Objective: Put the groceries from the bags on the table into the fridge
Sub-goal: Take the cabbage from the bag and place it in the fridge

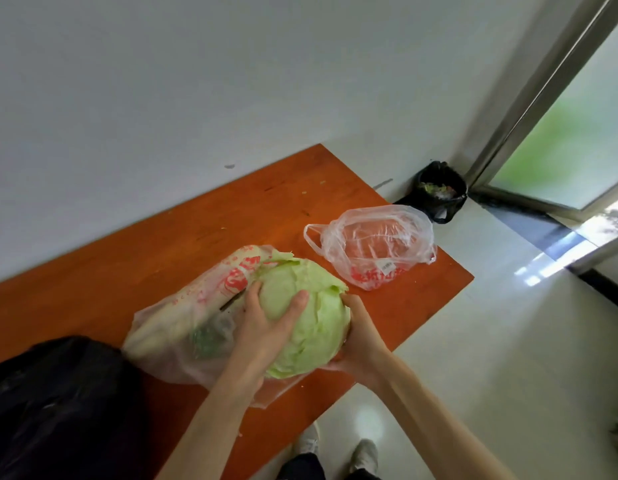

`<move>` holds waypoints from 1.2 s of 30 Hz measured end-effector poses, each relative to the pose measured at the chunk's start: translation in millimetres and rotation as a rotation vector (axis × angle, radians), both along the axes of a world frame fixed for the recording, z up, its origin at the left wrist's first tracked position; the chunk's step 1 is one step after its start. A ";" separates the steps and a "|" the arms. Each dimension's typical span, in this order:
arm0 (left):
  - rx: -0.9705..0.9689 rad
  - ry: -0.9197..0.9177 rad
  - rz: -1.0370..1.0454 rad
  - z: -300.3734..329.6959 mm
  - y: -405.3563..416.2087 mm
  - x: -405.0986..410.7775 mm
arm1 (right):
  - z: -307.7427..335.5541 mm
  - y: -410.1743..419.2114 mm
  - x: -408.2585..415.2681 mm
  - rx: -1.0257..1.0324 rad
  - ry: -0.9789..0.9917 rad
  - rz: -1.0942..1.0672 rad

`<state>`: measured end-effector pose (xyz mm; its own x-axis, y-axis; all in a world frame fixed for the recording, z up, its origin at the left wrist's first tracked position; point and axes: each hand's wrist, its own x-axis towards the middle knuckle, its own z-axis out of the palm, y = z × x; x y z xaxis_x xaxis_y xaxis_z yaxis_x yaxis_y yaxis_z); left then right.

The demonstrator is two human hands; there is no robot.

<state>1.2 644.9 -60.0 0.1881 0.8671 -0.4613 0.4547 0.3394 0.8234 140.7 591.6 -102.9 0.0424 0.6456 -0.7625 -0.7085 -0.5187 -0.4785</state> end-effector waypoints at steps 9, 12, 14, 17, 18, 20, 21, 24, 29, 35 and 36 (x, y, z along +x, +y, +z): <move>0.409 0.079 -0.146 55.1 -51.2 29.8 | 37.6 -50.5 13.1 0.400 0.030 -0.164; 0.467 0.019 -0.219 71.5 -77.9 50.5 | 57.0 -84.0 34.6 0.514 -0.059 -0.225; 0.481 -0.020 -0.276 83.4 -99.7 68.4 | 72.1 -113.8 52.1 0.567 -0.131 -0.267; 0.471 -0.127 -0.365 101.0 -142.8 102.7 | 92.0 -171.1 80.5 0.585 -0.230 -0.352; 0.469 -0.164 -0.400 105.1 -159.4 114.4 | 97.6 -193.1 90.1 0.578 -0.269 -0.389; 0.458 -0.249 -0.480 110.6 -193.7 138.9 | 106.6 -240.0 111.0 0.555 -0.354 -0.478; 0.446 -0.304 -0.521 110.6 -211.4 151.7 | 112.1 -265.7 121.6 0.538 -0.403 -0.518; 0.371 -0.442 -0.647 111.2 -268.7 189.5 | 125.8 -343.2 151.7 0.485 -0.510 -0.621; 0.280 -0.522 -0.901 115.9 -361.0 262.6 | 134.6 -462.5 191.4 0.495 -0.634 -0.771; 0.251 -0.604 -1.195 132.3 -463.1 363.9 | 147.8 -579.3 239.0 0.574 -0.730 -0.943; 0.259 -0.620 -1.228 135.9 -480.6 380.6 | 149.7 -596.3 250.4 0.581 -0.749 -0.974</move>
<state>381.8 164.3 75.8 0.9914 0.0488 0.1213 -0.1096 -0.1957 0.9745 391.1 -4.7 46.8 0.9426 0.3338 0.0139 -0.1446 0.4452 -0.8837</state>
